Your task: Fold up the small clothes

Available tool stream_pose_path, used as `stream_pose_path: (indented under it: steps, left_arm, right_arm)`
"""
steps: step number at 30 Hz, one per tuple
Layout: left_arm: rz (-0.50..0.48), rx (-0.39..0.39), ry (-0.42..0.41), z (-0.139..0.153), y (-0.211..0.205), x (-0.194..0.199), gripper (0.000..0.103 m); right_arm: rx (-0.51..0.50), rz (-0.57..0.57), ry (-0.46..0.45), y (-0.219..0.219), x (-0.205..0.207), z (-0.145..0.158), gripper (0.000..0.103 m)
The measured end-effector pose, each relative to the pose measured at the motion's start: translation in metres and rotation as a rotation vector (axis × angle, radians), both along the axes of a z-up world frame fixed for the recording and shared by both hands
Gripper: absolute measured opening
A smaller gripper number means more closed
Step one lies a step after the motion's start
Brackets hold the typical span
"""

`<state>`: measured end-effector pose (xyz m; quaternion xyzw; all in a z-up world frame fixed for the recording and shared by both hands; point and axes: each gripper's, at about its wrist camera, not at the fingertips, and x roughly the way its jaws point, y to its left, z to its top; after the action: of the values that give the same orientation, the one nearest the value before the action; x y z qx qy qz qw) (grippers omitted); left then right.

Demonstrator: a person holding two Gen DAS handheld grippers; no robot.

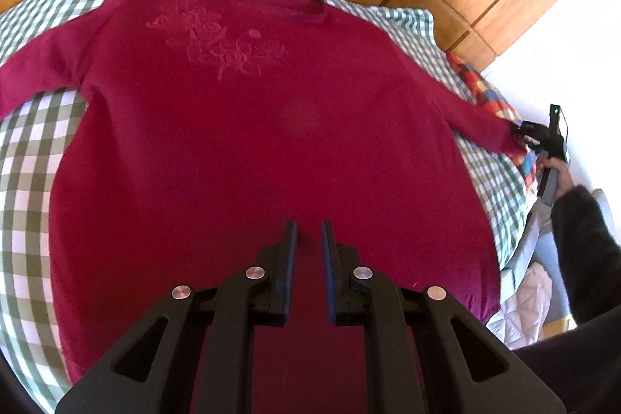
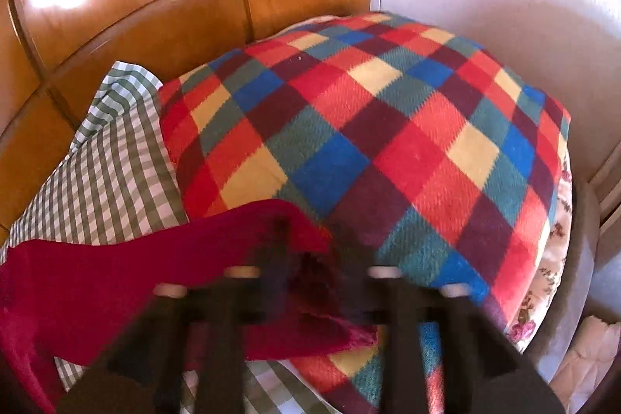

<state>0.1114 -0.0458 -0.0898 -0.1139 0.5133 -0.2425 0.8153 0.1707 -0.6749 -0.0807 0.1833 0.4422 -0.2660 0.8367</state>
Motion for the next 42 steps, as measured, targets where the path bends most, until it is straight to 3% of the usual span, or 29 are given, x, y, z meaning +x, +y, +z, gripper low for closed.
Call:
stream_pose_path:
  steps: [3,6,8,9,11,16,18,22,26,32,33,34,36,42]
  left_arm:
    - [0.074,-0.080,-0.014,0.009,0.028,0.000,0.010]
    - [0.189,-0.117,-0.015,0.011,0.065,0.000,0.010]
    - [0.296,-0.119,-0.014,0.010,0.098,-0.002,0.026]
    - [0.366,-0.117,-0.015,0.010,0.118,-0.006,0.045]
    - [0.503,-0.121,-0.034,0.011,0.157,-0.016,0.054]
    - [0.755,-0.041,-0.041,0.010,0.249,-0.039,0.055]
    - [0.839,-0.028,-0.035,0.008,0.280,-0.045,0.062]
    - [1.041,-0.109,-0.006,-0.002,0.354,-0.056,0.063]
    - [1.168,-0.137,0.006,-0.012,0.409,-0.050,0.063]
    - [1.181,-0.147,-0.024,-0.016,0.438,-0.020,0.063]
    - [1.167,-0.140,-0.027,-0.017,0.438,-0.011,0.060]
    - [1.138,-0.114,-0.029,-0.018,0.433,0.001,0.036]
    - [1.088,-0.042,-0.008,-0.019,0.430,0.021,0.011]
    - [1.131,-0.003,-0.193,0.039,0.449,0.019,0.009]
  right_arm:
    - [-0.080,0.001,-0.038,0.017,-0.012,0.022,0.073]
    - [-0.093,0.053,-0.097,0.048,-0.019,0.041,0.081]
    - [-0.070,0.144,-0.141,0.086,-0.019,0.049,0.086]
    - [-0.054,0.187,-0.158,0.106,-0.019,0.050,0.087]
    - [0.006,0.308,-0.182,0.160,-0.015,0.049,0.088]
    - [0.132,0.628,-0.184,0.314,-0.005,0.030,0.088]
    - [0.129,0.735,-0.168,0.368,-0.004,0.019,0.088]
    - [0.131,0.849,-0.106,0.442,-0.003,-0.008,0.088]
    - [0.075,0.862,-0.062,0.472,-0.002,-0.034,0.089]
    - [0.022,0.851,-0.047,0.485,-0.001,-0.047,0.097]
    - [0.016,0.850,-0.045,0.485,-0.002,-0.046,0.097]
    - [0.011,0.850,-0.044,0.487,-0.002,-0.046,0.098]
    - [0.018,0.848,-0.044,0.485,-0.001,-0.047,0.099]
    - [0.020,0.844,-0.047,0.482,-0.002,-0.047,0.100]
